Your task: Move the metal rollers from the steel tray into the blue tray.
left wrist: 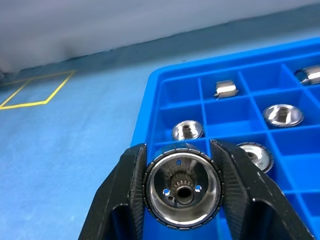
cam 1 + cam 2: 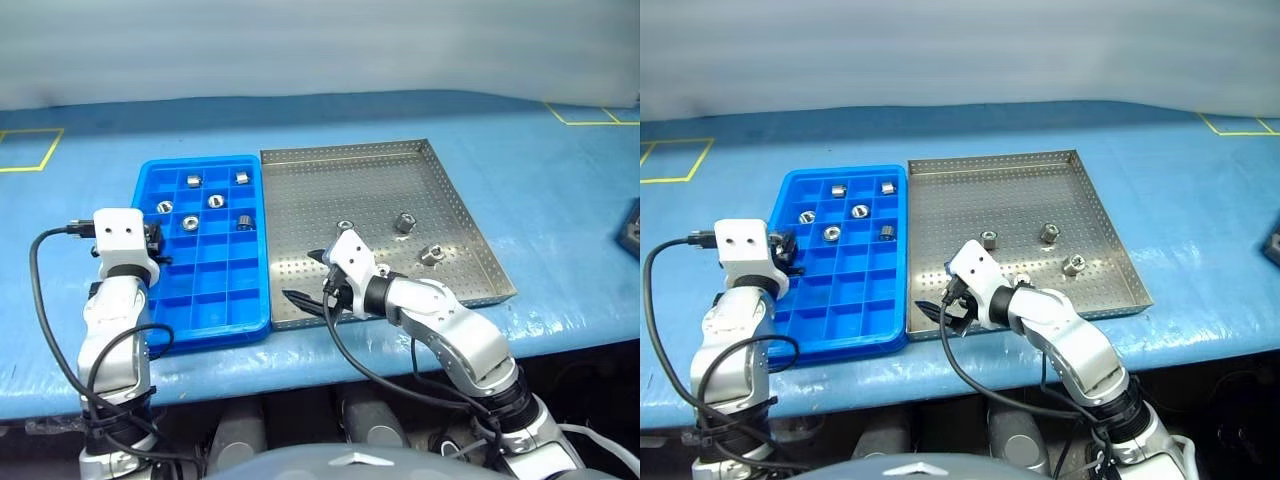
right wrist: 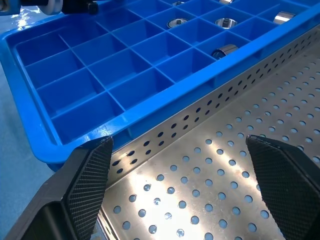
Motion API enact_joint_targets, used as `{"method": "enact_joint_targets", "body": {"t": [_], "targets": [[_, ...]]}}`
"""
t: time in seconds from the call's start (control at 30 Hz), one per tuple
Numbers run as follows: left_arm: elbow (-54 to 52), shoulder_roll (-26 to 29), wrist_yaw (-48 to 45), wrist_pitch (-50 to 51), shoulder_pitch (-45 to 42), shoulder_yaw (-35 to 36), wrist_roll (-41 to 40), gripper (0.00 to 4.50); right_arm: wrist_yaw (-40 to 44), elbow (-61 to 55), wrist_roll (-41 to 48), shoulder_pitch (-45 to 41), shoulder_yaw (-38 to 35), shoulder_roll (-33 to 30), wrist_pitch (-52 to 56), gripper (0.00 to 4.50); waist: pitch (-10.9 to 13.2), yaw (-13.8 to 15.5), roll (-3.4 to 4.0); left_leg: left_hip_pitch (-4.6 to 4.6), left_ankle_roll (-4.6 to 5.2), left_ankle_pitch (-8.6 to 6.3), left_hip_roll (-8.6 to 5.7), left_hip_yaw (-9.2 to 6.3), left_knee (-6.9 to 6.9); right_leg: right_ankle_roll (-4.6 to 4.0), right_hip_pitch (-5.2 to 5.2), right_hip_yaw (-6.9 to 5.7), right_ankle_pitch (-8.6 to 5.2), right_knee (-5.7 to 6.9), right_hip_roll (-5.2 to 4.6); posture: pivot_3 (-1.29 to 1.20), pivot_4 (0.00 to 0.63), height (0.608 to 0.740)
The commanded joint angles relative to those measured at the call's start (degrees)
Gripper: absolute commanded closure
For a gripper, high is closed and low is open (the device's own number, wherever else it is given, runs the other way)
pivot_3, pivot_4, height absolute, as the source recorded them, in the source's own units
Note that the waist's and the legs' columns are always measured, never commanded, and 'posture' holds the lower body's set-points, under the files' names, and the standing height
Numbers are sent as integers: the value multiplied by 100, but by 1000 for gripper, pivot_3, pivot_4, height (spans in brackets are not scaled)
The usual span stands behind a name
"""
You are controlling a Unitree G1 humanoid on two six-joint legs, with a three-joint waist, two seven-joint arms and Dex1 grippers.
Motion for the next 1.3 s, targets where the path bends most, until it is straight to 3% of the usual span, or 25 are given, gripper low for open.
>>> {"method": "enact_joint_targets", "body": {"t": [0.03,0.13,0.43,0.7,1.03,1.3], "targets": [[303,88,-12,-103,-10,-48,16,2805,-1,-172,19,-8,-49,15,-100,0,0,-5,-1,0,0,0,0,0,-2,-1,-1,0,0,0,0,-58,150,740],[410,90,-66,-7,-36,-63,-54,2805,-52,-216,23,43,-82,26,-86,0,0,-15,1,-1,0,0,1,-1,-4,0,-4,-1,0,1,1,-74,150,740],[-447,104,-709,-207,-610,-163,-886,36,-191,-418,44,273,-296,-81,-28,0,5,-61,-9,-7,-2,1,1,1,-1,-2,-7,0,-1,1,0,-95,150,740],[-169,547,-2510,297,-1523,-1249,-2090,36,-298,-596,34,591,-787,-465,84,0,6,-154,-6,-6,-2,0,0,7,-11,1,-9,3,1,-5,-1,-136,150,740],[1310,701,-3764,96,-2239,-3164,-1757,36,-727,-1029,-57,1212,-1150,-621,300,0,6,-488,-6,-8,-1,-1,0,6,-15,1,-11,6,-2,-7,1,-253,150,740],[1643,1036,-4279,-99,-2337,-4051,-1172,36,-921,-1240,-34,1419,-1192,-550,388,0,7,-891,-5,-3,-1,0,2,5,-24,-13,-13,7,-11,-1,2,-285,150,740]]}}
